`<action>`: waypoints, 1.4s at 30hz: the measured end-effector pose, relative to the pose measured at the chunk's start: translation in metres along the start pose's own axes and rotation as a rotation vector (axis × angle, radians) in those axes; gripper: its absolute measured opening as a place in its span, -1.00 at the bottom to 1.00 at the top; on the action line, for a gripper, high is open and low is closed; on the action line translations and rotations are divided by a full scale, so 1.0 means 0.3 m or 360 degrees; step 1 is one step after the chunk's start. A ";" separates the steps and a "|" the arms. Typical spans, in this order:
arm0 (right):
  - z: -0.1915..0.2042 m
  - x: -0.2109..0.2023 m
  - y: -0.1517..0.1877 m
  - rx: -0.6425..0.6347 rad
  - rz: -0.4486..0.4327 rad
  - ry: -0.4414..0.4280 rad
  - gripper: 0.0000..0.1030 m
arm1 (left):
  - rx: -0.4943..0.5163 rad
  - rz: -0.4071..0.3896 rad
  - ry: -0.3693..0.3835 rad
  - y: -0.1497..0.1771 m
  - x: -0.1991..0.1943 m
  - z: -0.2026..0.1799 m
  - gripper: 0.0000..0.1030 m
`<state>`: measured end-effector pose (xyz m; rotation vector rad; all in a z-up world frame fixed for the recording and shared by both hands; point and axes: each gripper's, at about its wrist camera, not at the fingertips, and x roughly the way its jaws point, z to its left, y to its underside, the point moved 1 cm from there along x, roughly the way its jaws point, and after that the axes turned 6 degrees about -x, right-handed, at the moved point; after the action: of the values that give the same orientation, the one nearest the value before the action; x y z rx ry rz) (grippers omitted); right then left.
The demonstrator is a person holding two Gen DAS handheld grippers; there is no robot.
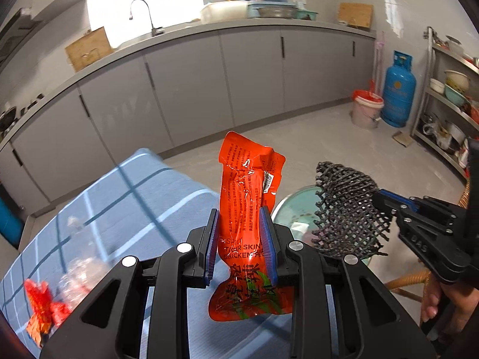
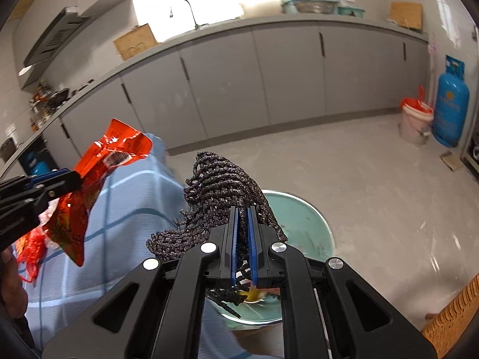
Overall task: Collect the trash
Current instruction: 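Carry the wrapper and mesh net to the teal bucket and release both, then move both tools back over the table toward the remaining trash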
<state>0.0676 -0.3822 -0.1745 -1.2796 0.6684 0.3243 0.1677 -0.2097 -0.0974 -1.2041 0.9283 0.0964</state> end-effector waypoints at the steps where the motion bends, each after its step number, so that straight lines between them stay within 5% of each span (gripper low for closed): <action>1: -0.012 0.007 0.003 0.0010 0.0008 0.0003 -0.83 | 0.0008 0.0005 0.0009 -0.003 0.009 -0.010 -0.46; 17: -0.142 0.205 0.060 0.0089 0.0155 0.0031 -0.77 | 0.0090 0.0165 0.0129 0.024 0.222 -0.165 -0.44; 18: -0.145 0.219 0.067 0.0085 0.0162 0.0046 -0.72 | 0.0088 0.0177 0.0122 0.028 0.240 -0.171 -0.42; 19: -0.152 0.237 0.077 0.0086 0.0169 0.0081 -0.22 | 0.0079 0.0179 0.0095 0.027 0.249 -0.169 -0.32; 20: -0.156 0.245 0.082 0.0097 0.0171 0.0084 0.23 | 0.0071 0.0167 0.0058 0.026 0.253 -0.166 0.11; 21: -0.167 0.251 0.091 0.0120 0.0171 0.0079 0.23 | 0.0064 0.0143 0.0038 0.020 0.249 -0.164 0.27; 29: -0.208 0.202 0.110 0.0164 0.0155 0.0121 0.39 | 0.0004 0.0067 -0.0055 -0.018 0.181 -0.087 0.55; 42: -0.299 0.013 0.145 0.0257 0.0050 0.0213 0.63 | -0.0010 0.0147 -0.0346 0.087 0.042 0.058 0.72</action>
<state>0.0207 -0.4561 -0.2225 -1.1442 0.8127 0.2069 0.1720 -0.1901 -0.1244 -1.1319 0.7925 0.2984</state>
